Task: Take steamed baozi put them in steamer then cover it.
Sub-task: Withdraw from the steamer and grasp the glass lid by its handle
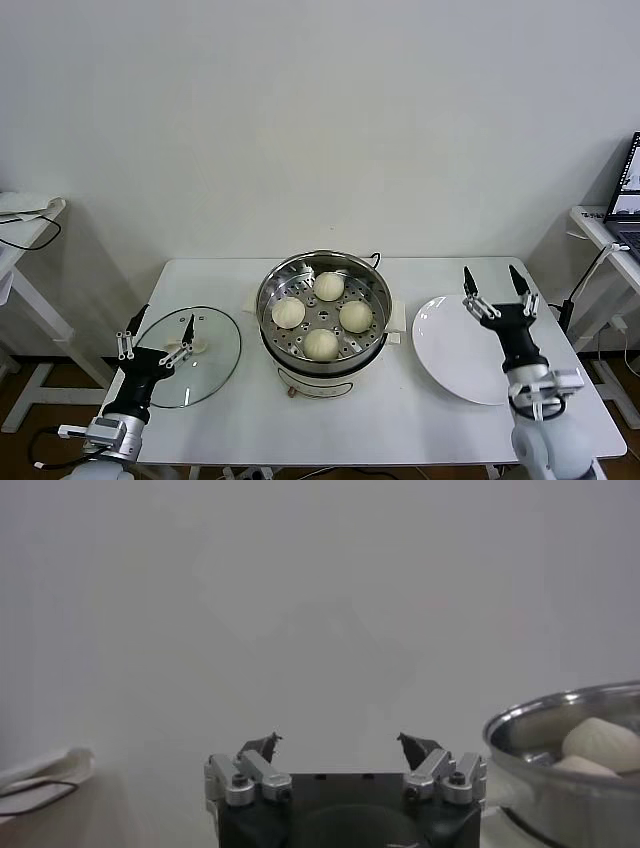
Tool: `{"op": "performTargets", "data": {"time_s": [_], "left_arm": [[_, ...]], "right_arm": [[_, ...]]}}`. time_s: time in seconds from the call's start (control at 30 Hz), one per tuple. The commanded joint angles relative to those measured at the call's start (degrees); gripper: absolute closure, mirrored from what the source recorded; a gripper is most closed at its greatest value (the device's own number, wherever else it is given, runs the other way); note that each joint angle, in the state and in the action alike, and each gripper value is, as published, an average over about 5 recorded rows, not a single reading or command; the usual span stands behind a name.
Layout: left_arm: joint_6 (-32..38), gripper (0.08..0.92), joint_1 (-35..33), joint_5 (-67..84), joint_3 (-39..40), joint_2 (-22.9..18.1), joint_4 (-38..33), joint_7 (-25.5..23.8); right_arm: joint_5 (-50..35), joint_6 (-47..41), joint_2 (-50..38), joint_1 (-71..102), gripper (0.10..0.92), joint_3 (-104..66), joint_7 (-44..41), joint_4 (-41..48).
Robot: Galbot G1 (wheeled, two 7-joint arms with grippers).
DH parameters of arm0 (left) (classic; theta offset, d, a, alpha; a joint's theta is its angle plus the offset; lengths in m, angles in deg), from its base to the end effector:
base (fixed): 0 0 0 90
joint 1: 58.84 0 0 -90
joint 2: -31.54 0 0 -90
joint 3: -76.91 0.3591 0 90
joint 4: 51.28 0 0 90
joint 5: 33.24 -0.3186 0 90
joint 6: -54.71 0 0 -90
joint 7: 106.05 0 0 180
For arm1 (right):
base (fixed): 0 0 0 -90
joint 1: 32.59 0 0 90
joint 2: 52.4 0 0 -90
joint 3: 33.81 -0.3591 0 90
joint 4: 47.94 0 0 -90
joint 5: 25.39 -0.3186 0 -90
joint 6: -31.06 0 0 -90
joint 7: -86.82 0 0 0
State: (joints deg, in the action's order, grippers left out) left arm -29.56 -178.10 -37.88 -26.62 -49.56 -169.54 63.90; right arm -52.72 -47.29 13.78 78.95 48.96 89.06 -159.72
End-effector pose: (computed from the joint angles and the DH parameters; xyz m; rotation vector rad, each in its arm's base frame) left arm 0.1424 0.0971 -0.3040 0.0886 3.0307 0.5252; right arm 0.1976 -0.1313 -0.2987 0.0003 2.9179 0.0788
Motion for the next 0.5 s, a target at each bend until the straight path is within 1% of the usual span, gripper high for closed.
{"op": "performTargets", "data": {"time_s": [0.03,0.33,0.5], "left_arm": [[7.9,0.177,-0.8,-23.6,-0.2,0.6,3.7,5.1],[15.1,0.177,-0.9,-49.7,-2.6,2.2,10.6,13.2],[16.5,0.177,-0.4,-58.0,-3.4,3.2,13.5,16.3]], "right_arm": [[2.7,3.3,6.4,5.9,0.203,-1.0,2.8,-1.8],[3.2,3.2,7.2,5.0,0.203,0.4,2.7,-0.3],[3.5,3.2,7.7,4.5,0.203,0.8,2.7,0.1]]}}
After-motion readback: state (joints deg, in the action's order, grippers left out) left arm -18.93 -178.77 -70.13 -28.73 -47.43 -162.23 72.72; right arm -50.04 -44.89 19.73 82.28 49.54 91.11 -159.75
